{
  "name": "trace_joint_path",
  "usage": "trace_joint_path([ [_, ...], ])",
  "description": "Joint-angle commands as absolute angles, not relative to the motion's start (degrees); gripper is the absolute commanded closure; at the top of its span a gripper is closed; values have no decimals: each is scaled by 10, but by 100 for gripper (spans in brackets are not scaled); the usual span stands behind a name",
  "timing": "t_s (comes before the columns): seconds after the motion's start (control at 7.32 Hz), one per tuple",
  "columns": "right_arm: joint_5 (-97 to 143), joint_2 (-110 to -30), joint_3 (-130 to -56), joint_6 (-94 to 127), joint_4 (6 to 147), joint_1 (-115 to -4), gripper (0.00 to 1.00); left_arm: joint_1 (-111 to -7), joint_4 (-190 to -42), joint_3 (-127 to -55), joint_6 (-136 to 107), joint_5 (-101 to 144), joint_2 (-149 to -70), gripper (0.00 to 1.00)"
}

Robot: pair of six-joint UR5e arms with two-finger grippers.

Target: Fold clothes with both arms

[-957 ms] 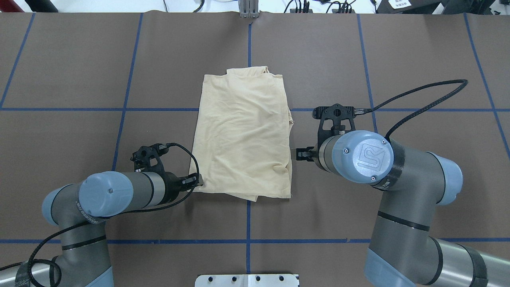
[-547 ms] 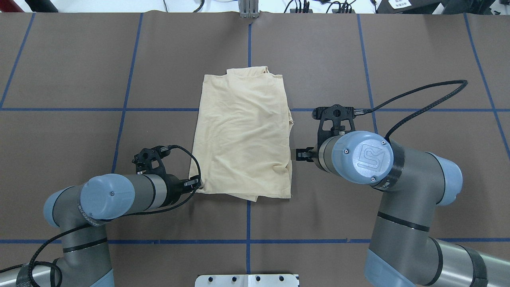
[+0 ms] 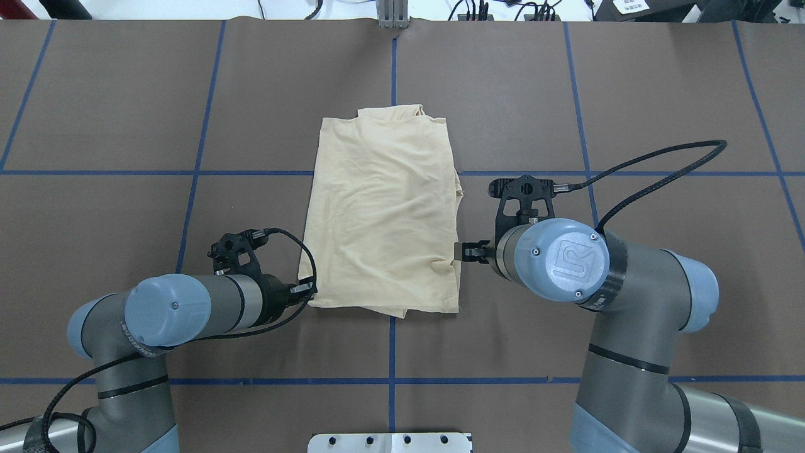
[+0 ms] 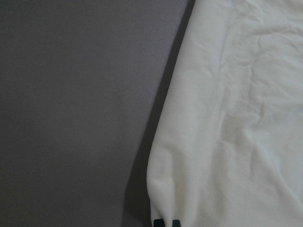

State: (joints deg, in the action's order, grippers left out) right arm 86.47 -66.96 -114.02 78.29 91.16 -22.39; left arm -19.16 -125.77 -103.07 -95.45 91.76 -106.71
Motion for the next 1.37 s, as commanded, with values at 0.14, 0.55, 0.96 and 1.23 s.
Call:
trace_joint_path([
  [0.14, 791, -622, -1046, 978, 852, -179, 17, -192, -1258, -1032, -955, 918, -1067, 100],
  [0.55, 772, -577, -997, 1084, 825, -172, 30, -192, -1258, -1032, -955, 917, -1067, 100],
  [0.96, 813, -576, -1002, 1085, 851, -165, 28, -192, -1258, -1031, -955, 916, -1065, 100],
  [1.23, 810, -576, -1003, 1113, 854, -151, 29, -192, -1259, -1031, -955, 909, -1065, 100],
])
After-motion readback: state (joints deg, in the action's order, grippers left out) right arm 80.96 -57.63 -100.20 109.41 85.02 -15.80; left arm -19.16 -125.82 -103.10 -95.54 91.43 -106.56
